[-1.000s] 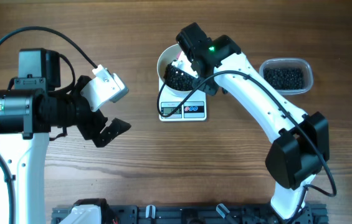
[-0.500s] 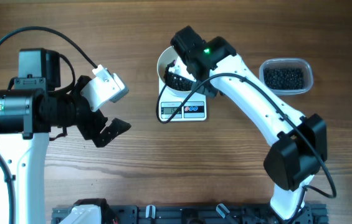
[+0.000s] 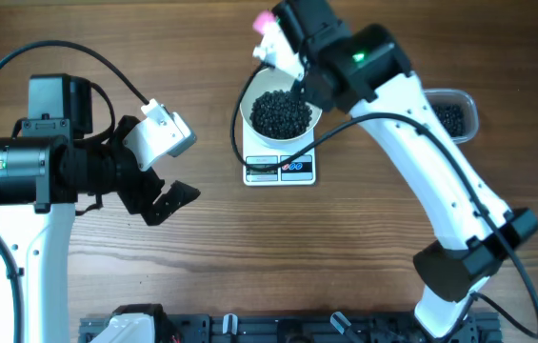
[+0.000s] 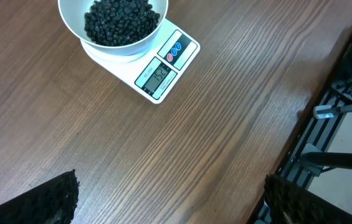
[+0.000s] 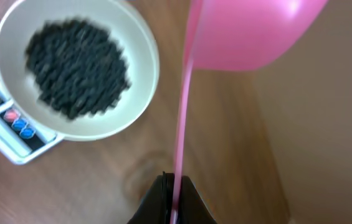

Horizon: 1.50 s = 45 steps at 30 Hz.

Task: Scoop item into bowl and weigh 150g on scale
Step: 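Tilt the pink scoop over the white bowl to pour beans in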

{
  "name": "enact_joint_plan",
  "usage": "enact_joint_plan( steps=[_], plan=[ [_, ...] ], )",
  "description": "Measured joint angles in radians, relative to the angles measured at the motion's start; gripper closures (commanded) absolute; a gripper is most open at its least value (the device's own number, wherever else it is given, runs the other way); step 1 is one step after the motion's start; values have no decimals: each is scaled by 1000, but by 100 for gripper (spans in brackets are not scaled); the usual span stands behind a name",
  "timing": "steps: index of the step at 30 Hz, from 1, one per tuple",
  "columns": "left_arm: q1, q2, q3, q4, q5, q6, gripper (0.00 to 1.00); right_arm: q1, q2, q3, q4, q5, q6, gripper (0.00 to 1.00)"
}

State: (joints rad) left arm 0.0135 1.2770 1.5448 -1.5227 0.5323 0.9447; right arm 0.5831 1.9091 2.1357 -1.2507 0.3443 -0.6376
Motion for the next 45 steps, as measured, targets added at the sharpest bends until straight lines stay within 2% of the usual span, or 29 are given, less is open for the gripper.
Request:
enact_joint_plan(
  steps=[5,12,17,30,45],
  plan=[
    [0,0,0,0,0,0,0,-53,4,3,8,-76,0,96],
    [0,0,0,0,0,0,0,-53,32,3,-213,-251,88,96],
    [0,0,0,0,0,0,0,-46,60,3,-228,-307,126,96],
    [0,0,0,0,0,0,0,-44,235,2,-257,-262,188,96],
    [0,0,0,0,0,0,0,-44,248,-40,-226,-243,218,96]
  ],
)
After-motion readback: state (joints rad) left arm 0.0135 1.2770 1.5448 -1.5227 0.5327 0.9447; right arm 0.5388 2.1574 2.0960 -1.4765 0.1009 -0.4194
